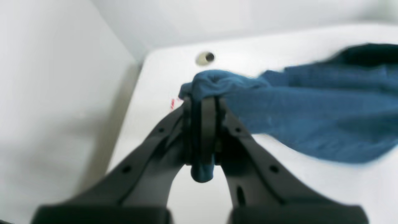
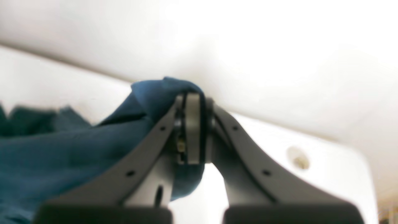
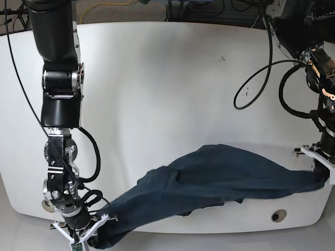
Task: Fold the T-shirt properly
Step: 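Lift the shirt with both grippers and stretch it apart, then lay the stretched shirt flat on the table with both grippers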
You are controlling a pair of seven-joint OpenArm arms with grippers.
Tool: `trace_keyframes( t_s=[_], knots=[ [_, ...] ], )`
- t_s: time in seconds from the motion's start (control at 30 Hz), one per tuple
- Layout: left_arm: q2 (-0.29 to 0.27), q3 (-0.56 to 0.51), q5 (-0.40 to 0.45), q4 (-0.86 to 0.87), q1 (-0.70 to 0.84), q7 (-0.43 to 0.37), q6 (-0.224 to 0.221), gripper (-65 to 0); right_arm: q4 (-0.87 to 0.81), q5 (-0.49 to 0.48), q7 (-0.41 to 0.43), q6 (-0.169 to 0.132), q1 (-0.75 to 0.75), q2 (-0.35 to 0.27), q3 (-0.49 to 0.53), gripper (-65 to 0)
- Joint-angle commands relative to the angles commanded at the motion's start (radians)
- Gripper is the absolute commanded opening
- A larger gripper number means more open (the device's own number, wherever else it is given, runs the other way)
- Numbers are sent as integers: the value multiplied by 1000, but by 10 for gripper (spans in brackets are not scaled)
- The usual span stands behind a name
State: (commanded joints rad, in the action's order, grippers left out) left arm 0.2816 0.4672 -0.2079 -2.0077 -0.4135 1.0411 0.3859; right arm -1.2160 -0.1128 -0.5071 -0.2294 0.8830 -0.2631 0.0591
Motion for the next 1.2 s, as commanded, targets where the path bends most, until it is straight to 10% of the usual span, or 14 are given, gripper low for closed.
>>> trace_keyframes(
  t_s=[0.73,1.2],
  knots=[
    [121,-29,6,25,-517,89,0,-596,12,0,-144,-9,259,-35,0,-650],
    [132,-55,0,17,-377,100,49,-647,-63,-6,-229,-9,181,-57,-48,-650]
  ],
)
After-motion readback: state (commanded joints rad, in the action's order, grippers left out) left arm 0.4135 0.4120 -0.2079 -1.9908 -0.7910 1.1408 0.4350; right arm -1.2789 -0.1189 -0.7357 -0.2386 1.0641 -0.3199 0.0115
